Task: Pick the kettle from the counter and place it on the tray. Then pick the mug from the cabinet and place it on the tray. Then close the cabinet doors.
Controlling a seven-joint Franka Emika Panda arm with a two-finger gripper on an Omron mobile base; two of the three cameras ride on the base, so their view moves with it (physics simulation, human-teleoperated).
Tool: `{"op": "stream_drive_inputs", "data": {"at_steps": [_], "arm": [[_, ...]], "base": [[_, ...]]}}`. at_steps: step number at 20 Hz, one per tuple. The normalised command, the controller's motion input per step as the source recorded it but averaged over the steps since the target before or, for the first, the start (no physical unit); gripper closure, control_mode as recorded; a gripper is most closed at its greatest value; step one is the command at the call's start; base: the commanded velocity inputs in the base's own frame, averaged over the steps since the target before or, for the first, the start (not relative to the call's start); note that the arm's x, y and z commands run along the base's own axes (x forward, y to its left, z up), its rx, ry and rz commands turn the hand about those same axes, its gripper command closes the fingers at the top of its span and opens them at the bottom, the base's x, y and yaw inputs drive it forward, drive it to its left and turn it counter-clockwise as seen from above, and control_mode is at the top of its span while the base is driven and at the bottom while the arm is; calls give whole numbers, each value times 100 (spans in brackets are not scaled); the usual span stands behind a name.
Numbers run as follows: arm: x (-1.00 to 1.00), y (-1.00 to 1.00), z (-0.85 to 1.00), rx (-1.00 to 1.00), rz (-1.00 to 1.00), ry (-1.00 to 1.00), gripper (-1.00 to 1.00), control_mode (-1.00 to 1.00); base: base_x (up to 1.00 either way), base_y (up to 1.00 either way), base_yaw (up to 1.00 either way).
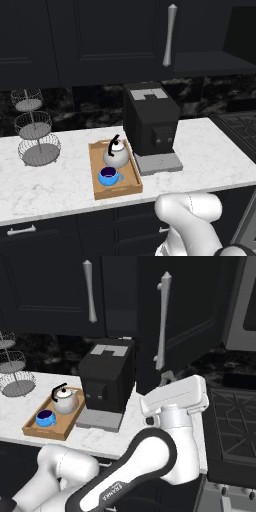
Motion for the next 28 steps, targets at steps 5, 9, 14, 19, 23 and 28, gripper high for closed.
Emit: {"op": "stream_drive_inputs", "data": {"at_steps": [5,9,14,19,23,28], "arm": [[17,49,39,-13,6,20,100,-100],[32,34,51,-5,2,24,100,-100],[41,20,41,0,1,28,100,-100],[43,17,33,0,0,29,100,-100],[54,25,3,-1,0,24,100,-100],[74,54,-19,-4,0,5,100,-100]], "base": [[0,0,0],[0,0,0],[0,0,0],[0,0,0],[0,0,0],[0,0,0]]}}
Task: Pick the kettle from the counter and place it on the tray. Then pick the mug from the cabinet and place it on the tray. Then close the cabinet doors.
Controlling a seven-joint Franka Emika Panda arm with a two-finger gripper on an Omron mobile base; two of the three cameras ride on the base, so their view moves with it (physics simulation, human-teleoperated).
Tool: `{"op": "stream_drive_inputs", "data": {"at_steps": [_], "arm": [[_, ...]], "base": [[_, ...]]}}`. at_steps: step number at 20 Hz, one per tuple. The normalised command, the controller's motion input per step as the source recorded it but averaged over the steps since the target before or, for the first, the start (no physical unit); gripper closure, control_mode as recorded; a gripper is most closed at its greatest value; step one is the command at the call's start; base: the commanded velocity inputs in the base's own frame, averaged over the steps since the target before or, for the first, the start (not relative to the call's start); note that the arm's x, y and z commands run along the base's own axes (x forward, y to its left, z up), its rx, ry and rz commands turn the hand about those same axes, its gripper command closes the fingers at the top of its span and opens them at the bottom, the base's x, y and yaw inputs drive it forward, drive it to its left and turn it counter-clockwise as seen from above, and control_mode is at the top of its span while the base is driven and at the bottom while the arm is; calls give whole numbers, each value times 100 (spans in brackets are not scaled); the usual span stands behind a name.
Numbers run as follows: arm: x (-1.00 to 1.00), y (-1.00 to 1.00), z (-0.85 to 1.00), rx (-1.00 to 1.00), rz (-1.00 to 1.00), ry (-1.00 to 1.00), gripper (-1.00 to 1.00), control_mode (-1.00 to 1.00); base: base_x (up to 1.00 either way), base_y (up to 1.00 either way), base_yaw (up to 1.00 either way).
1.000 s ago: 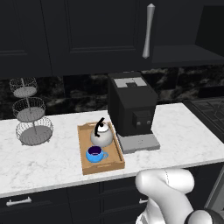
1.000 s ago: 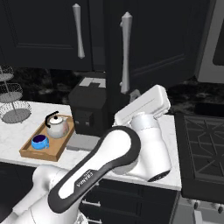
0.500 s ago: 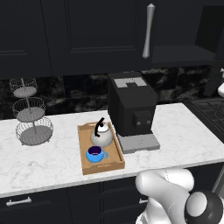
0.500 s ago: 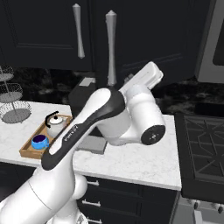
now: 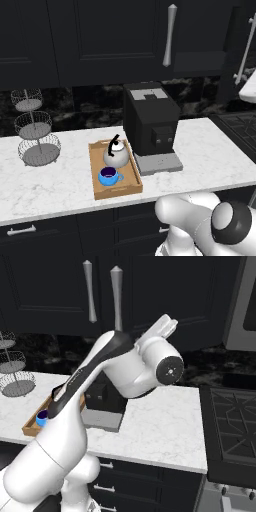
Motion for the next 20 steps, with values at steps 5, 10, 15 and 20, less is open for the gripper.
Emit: {"op": "stream_drive_inputs", "data": {"at_steps": [5,10,15,20], "arm": [[75,70,-24,-6,0,1,100,-100],[74,54,-5,0,0,2,100,-100],[76,39,-1,0,-2,6,100,-100],[73,35,-10,0,-3,2,100,-100]], "base": [[0,0,0],[0,0,0],[0,0,0],[0,0,0]]}}
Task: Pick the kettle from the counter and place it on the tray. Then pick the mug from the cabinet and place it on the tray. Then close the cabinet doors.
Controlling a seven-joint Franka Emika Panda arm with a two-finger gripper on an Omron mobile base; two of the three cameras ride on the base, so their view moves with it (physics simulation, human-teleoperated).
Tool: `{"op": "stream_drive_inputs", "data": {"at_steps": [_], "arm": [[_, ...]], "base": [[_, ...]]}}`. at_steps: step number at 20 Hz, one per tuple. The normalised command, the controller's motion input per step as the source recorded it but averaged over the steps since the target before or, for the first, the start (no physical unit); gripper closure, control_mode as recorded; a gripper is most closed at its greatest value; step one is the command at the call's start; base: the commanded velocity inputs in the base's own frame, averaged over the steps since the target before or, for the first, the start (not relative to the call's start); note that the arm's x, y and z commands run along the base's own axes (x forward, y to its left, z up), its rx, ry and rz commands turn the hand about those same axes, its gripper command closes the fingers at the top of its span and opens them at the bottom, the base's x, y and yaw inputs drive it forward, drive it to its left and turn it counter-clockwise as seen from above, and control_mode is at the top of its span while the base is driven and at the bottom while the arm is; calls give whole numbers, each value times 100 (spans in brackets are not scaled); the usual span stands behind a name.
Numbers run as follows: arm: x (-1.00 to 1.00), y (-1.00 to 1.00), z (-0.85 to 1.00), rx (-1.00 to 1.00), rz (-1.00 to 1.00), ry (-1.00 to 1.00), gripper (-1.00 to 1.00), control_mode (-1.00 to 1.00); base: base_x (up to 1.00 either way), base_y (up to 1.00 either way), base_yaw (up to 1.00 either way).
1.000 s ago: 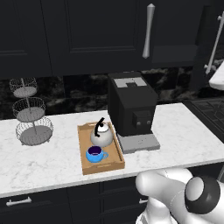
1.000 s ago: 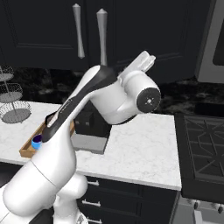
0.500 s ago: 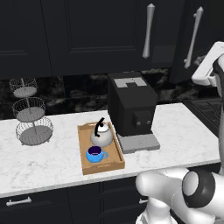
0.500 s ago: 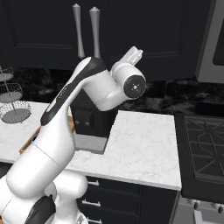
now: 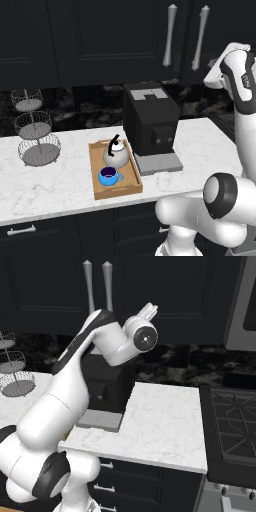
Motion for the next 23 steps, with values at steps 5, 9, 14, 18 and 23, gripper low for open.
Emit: {"op": "stream_drive_inputs", "data": {"at_steps": [5,9,14,18,23], "arm": [[69,26,-20,0,-5,0,100,-100],[71,18,-22,0,-5,0,100,-100],[72,11,-23,0,-3,0,100,-100],[66,9,-28,0,-3,0,100,-100],[64,11,-30,-1,-2,5,100,-100]], "base": [[0,0,0],[0,0,0],[0,0,0],[0,0,0],[0,0,0]]}}
